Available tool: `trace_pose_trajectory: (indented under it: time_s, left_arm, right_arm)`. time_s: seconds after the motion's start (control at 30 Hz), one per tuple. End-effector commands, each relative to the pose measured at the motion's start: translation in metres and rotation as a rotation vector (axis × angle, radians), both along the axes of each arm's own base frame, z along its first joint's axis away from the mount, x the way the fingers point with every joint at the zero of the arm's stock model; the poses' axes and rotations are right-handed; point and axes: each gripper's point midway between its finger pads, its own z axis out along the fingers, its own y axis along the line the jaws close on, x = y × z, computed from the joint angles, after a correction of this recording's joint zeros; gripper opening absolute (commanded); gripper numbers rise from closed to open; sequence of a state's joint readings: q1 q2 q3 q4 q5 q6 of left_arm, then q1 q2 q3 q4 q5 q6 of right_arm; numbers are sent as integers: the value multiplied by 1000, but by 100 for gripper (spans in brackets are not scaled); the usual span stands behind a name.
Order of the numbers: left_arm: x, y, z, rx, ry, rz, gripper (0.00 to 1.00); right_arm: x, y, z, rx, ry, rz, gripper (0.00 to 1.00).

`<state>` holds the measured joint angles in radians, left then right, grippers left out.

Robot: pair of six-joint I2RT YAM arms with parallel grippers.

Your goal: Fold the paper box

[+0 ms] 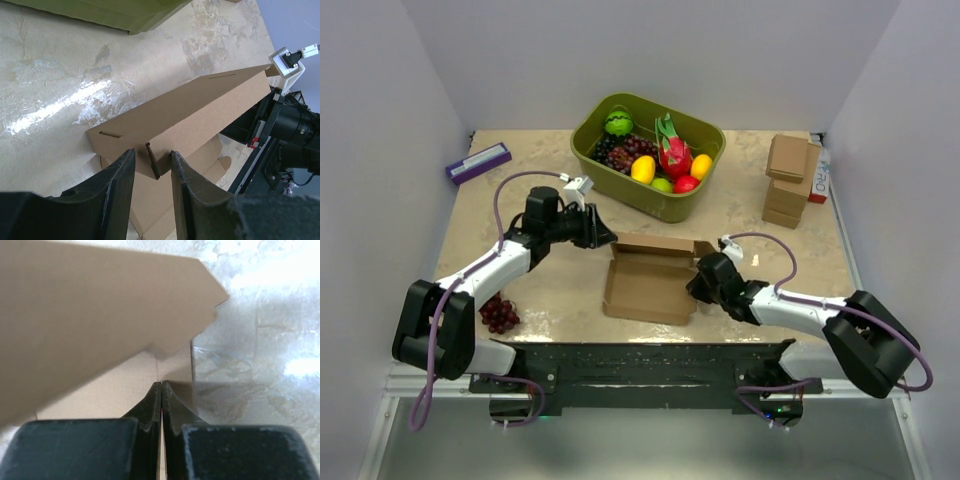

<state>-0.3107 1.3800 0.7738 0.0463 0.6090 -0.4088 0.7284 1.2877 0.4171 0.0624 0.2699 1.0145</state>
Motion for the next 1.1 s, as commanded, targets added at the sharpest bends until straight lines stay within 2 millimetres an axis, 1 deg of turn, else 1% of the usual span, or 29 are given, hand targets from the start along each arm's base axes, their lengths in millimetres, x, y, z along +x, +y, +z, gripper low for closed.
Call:
trace_pose_trajectory:
  time_s: [0.0,0.07,0.1,0.13,0.2,0.23,0.3,0.33,0.37,0.43,0.47,0.6,0.63,0.7,0.73,0.83,0.87,0.9,0.97,1.03,1.07]
  left_arm:
    - [-1,2,-2,17,-10,5,39]
    - [-1,2,-1,18,-13,5,39]
    - [-1,2,-2,19,-11,7,39]
    - [-1,2,-1,19,-13,8,39]
    - [0,2,0,19,-18,9,39]
    - [-1,2,0,18,-18,8,39]
    - [-1,2,1,16,-18,5,39]
    - [-1,1,1,14,-17,5,39]
    - [-1,1,1,12,-17,4,39]
    - [-1,1,3,7,-21,2,39]
    - [-2,0,5,5,-27,0,39]
    - [-3,1,7,3,-35,-1,39]
    - [-3,1,8,3,-38,0,39]
    - [-3,1,10,0,-44,-1,39]
    - [-2,1,10,-1,-47,-1,39]
    - [-4,-2,16,-16,-62,-20,40]
    - [-4,-3,19,-22,-74,-26,41]
    - [-4,-2,21,-24,-82,-24,43]
    - [-2,-1,25,-19,-102,-13,51]
    - [-1,-1,26,-22,-106,-10,58]
    - [-1,-1,27,-24,-107,-9,60]
  right_arm:
    - [-21,-18,-13,-87,70,23,0]
    - [-13,-10,10,-65,23,53,7]
    - [-11,-9,18,-61,9,58,14]
    - [-9,-7,34,-43,-25,63,32]
    - [-10,-9,50,-41,-33,66,42]
    - [-9,-13,63,-36,-69,58,50]
    - [-12,-22,76,-59,-83,46,56]
    - [-11,-29,81,-79,-98,28,61]
    - [-13,-35,89,-92,-107,18,63]
    - [-12,-44,94,-124,-117,-4,67]
    - [-10,-51,94,-159,-120,-25,68]
    - [-4,-66,93,-227,-114,-44,70]
    - [-2,-72,92,-243,-112,-53,70]
    - [4,-76,95,-235,-129,-63,69]
    - [7,-80,97,-244,-140,-65,68]
    - [17,-83,99,-251,-185,-66,64]
    - [22,-81,101,-244,-209,-63,63]
    - [24,-79,101,-244,-218,-53,61]
    - [28,-72,100,-239,-237,-18,60]
    - [30,-70,96,-242,-238,-4,58]
    - [31,-70,95,-240,-244,-5,58]
